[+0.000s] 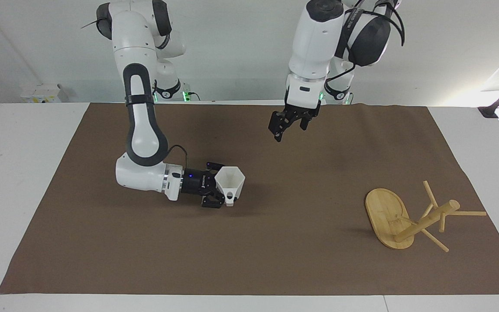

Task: Hang cup on rack
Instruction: 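Carry the mug toward the center while the left gripper reaches it, then grasp the mug with the left gripper while the right gripper holds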

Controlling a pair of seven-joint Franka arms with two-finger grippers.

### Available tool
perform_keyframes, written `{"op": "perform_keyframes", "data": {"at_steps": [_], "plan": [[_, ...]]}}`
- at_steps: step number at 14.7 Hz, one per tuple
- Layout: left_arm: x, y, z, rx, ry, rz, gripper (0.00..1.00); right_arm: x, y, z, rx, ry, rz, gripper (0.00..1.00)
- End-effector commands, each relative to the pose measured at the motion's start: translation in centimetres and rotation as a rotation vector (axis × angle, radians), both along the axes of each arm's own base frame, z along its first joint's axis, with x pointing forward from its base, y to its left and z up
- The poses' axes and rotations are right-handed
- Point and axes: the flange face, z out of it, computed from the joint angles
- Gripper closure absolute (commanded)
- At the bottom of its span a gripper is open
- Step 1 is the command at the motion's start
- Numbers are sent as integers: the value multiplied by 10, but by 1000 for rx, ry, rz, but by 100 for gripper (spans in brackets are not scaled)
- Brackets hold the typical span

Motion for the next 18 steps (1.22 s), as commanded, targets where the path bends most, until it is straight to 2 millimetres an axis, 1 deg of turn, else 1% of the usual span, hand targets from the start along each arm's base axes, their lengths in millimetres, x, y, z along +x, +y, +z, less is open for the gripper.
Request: {"op": "perform_keyframes", "data": {"at_steps": [1, 2, 4, 6, 8, 11, 12, 13, 14, 15, 18], "plan": [[21, -31, -16, -2, -30, 36, 1, -6, 13, 9, 38, 12, -29, 81], [25, -35, -24, -4, -32, 35, 1, -6, 15, 10, 41, 10, -27, 81], [31, -39, -34, -9, -37, 38, 1, -8, 19, 10, 41, 11, -22, 81], [31, -42, -37, -14, -41, 33, 2, -9, 21, 9, 38, 10, -22, 81], [35, -47, -40, -37, -67, 31, 5, -8, 21, 10, 39, 9, -23, 80], [38, -58, -65, -18, -74, 16, 10, -8, 23, 9, 35, 9, -31, 80], [32, -67, -67, -11, -81, -4, 17, -7, 22, 9, 34, 7, -35, 80], [32, -69, -71, -9, -75, -5, 34, -7, 23, 9, 32, 6, -36, 80], [32, -69, -73, -8, -72, -4, 74, -8, 23, 9, 32, 8, -36, 80], [31, -70, -73, -9, -71, -6, 100, -7, 23, 9, 32, 8, -37, 80], [32, -71, -72, -23, -80, -7, 100, -7, 23, 9, 31, 8, -38, 79]]}}
